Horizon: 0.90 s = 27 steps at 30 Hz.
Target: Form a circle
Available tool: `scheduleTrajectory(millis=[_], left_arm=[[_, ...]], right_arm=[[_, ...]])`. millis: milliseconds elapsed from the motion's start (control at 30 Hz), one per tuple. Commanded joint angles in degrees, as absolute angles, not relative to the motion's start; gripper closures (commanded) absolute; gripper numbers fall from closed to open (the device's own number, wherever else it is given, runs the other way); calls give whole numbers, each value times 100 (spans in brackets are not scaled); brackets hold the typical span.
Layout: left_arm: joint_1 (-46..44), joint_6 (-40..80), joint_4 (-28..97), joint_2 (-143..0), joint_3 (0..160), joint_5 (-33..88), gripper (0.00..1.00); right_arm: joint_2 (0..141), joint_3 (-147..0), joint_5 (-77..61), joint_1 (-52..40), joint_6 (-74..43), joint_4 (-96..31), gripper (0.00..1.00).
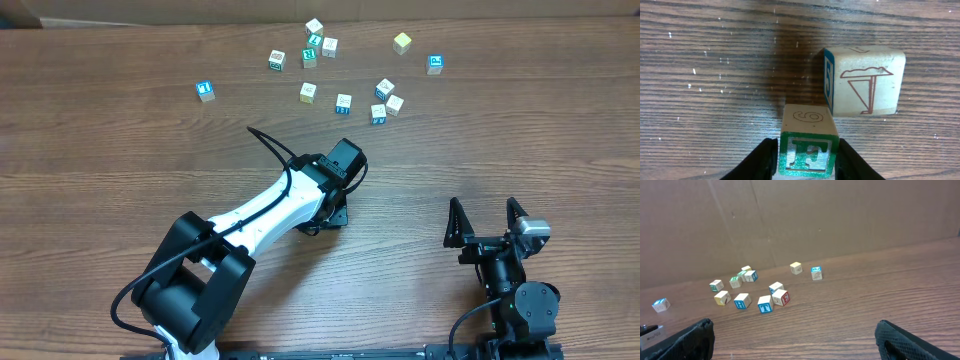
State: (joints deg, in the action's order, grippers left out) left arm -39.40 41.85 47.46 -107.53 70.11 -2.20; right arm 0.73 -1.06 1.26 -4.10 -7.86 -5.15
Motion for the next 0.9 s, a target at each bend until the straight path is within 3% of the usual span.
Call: scheduleTrajectory(millis=[0,233,867], left_arm=[[-3979,4224,4729,-10757,6958,-314,64],[-3979,4224,4727,-10757,6958,-314,71],[-3979,4244,4731,-10757,6958,-292,71]], right_arm=[[16,-47,75,-377,-703,-482,0],[16,-47,75,-377,-703,-480,0],[16,-47,75,-377,-703,-480,0]])
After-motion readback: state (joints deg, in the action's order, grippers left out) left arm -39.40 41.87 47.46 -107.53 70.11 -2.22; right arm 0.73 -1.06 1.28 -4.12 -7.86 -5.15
